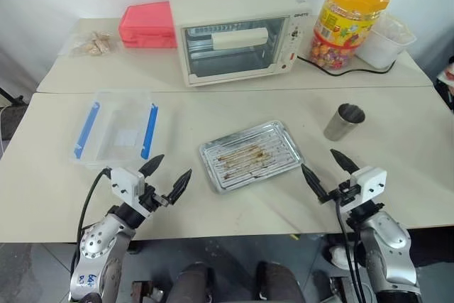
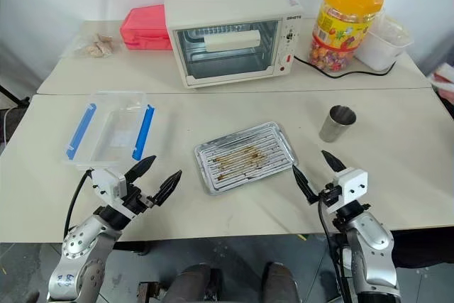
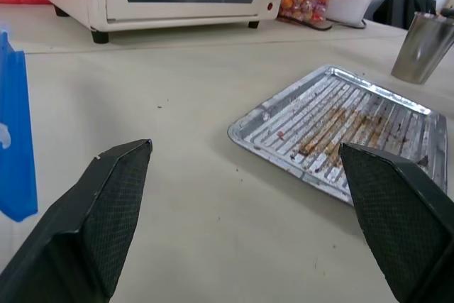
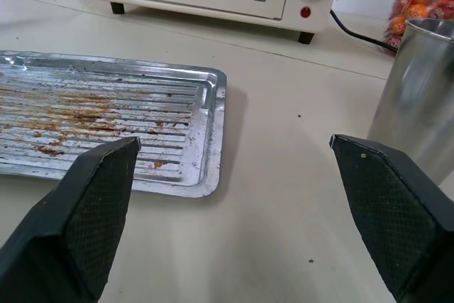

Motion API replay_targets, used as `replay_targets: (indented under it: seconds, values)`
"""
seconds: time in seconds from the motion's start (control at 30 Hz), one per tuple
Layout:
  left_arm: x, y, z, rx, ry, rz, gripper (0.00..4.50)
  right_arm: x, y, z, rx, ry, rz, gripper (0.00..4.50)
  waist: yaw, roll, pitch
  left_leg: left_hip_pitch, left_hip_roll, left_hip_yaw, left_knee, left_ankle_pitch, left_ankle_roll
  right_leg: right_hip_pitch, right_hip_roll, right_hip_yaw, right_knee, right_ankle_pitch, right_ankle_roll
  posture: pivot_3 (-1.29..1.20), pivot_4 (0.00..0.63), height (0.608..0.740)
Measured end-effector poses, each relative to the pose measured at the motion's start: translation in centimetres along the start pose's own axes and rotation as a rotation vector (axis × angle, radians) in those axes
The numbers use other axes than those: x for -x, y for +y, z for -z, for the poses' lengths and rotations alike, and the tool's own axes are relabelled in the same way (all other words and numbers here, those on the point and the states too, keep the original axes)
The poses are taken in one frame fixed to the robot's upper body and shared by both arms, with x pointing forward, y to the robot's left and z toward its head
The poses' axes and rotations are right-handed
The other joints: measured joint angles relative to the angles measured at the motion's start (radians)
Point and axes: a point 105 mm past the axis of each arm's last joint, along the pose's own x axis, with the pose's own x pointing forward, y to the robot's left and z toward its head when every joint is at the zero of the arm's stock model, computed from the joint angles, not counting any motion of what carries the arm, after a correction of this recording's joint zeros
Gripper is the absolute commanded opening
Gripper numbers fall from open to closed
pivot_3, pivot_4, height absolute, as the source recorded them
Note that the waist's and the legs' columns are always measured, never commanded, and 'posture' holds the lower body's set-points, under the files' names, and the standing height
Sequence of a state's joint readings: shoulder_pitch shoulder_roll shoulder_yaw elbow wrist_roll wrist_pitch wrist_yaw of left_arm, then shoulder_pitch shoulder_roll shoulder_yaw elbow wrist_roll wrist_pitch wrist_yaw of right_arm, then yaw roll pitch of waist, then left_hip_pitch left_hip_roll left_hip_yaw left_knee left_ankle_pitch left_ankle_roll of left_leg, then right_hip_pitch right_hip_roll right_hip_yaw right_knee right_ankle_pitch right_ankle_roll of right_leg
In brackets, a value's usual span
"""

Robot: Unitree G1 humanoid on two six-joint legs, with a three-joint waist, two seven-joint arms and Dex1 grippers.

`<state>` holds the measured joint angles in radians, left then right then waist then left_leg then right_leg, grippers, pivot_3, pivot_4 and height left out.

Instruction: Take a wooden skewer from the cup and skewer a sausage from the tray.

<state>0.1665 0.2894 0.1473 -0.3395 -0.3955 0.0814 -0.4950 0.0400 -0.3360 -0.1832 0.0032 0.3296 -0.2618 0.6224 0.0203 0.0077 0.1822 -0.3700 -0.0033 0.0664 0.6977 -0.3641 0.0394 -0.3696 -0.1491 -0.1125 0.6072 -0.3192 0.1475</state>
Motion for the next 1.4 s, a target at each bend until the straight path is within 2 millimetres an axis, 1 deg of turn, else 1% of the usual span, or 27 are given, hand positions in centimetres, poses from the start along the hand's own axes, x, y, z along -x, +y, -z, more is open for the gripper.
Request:
replay_targets:
  seconds: [0.13, 0.3, 0.43, 0.57, 0.73, 0.83, 0.93, 1.2, 1.4]
  values:
    - [-0.1, 0.0, -0.2, -0.019, -0.002, 0.014, 4.47, -1.1, 0.7, -0.4, -0.003, -0.026, -0.03, 4.5, 0.001, 0.0, 0.0, 0.0, 0.0, 0.0, 0.0, 0.0, 0.0, 0.0, 0.0, 0.0, 0.0, 0.0, 0.0, 0.0, 0.15, 0.74]
    - [0.1, 0.2, -0.1, -0.038, -0.002, 0.004, 4.47, -1.0, 0.6, -0.3, -0.005, -0.025, -0.008, 4.5, 0.002, 0.0, 0.0, 0.0, 0.0, -0.001, 0.0, 0.0, 0.0, 0.0, 0.0, 0.0, 0.0, 0.0, 0.0, 0.0, 0.15, 0.74]
    - [0.2, 0.2, 0.4, -0.04, 0.021, 0.029, 4.47, -1.0, 0.8, -0.3, -0.006, -0.021, -0.032, 4.5, 0.001, 0.0, 0.0, 0.0, 0.0, 0.0, 0.0, 0.0, 0.0, 0.0, 0.0, 0.0, 0.001, 0.0, 0.0, 0.0, 0.15, 0.74]
    - [0.6, 0.5, 0.5, -0.053, 0.042, 0.042, 4.47, -0.3, 0.8, -0.1, 0.043, 0.023, -0.099, 4.5, 0.002, 0.0, 0.0, 0.0, 0.0, 0.0, 0.0, 0.0, 0.0, 0.0, 0.0, 0.0, 0.001, 0.0, 0.0, 0.0, 0.15, 0.74]
    - [2.8, 1.6, 0.8, -0.053, 0.09, 0.025, 4.47, 1.4, 0.5, 0.5, 0.067, 0.083, -0.136, 4.5, 0.0, 0.0, 0.0, 0.0, 0.0, 0.0, 0.0, 0.0, 0.0, 0.0, 0.0, 0.0, 0.0, 0.0, 0.0, 0.0, 0.15, 0.74]
    - [3.5, 2.1, 0.7, -0.067, 0.113, 0.044, 4.47, 1.7, 0.6, 0.3, 0.061, 0.083, -0.172, 4.5, 0.001, 0.0, 0.0, 0.0, 0.0, 0.0, 0.0, 0.0, 0.0, 0.0, 0.0, 0.0, 0.0, 0.0, 0.0, 0.0, 0.15, 0.74]
    - [3.8, 2.3, 0.7, -0.069, 0.124, 0.065, 4.47, 1.8, 0.8, 0.2, 0.053, 0.076, -0.202, 4.5, 0.002, 0.0, 0.0, 0.0, 0.0, 0.0, 0.0, 0.0, 0.0, 0.0, 0.0, 0.0, 0.0, 0.0, 0.0, 0.0, 0.15, 0.74]
    - [4.6, 1.8, 1.1, -0.037, 0.141, 0.097, 4.47, 2.2, 0.7, 0.0, 0.057, 0.071, -0.228, 4.5, 0.001, 0.0, 0.0, 0.0, 0.0, 0.0, 0.0, 0.0, 0.0, 0.0, 0.0, 0.0, 0.0, 0.0, 0.0, 0.0, 0.15, 0.74]
    - [4.4, 1.7, 0.9, -0.047, 0.137, 0.126, 4.47, 2.2, 0.7, 0.1, 0.056, 0.069, -0.253, 4.5, 0.001, 0.0, 0.0, 0.0, 0.0, 0.0, 0.0, 0.0, 0.0, 0.0, 0.0, 0.0, 0.0, 0.0, 0.0, 0.0, 0.15, 0.74]
